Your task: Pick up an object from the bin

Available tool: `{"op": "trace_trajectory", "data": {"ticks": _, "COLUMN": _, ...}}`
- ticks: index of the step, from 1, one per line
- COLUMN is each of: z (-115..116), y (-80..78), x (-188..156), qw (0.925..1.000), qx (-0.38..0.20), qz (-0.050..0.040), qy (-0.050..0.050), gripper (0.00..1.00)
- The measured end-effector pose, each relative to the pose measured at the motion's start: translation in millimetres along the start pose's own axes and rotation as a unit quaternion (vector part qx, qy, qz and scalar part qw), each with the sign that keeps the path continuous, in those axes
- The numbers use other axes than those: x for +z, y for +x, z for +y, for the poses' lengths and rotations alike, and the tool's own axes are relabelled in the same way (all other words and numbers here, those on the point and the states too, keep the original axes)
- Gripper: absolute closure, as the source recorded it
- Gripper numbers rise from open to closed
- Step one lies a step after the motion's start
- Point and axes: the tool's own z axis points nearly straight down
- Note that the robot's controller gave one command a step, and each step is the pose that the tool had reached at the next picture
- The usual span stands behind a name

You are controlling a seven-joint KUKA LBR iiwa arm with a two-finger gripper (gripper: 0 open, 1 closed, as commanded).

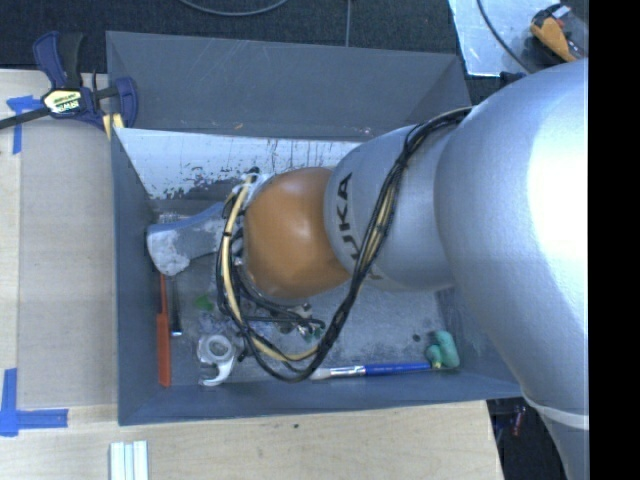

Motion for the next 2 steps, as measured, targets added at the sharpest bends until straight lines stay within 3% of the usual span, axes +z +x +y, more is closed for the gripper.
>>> {"op": "trace_trajectory", "data": {"ticks": 2, "z": -0.6, "y": -0.7, "x": -39.4, "qw": 1.0000, "qx": 0.002, "qz": 0.0000, "qy": 0.000, "gripper": 1.00}}
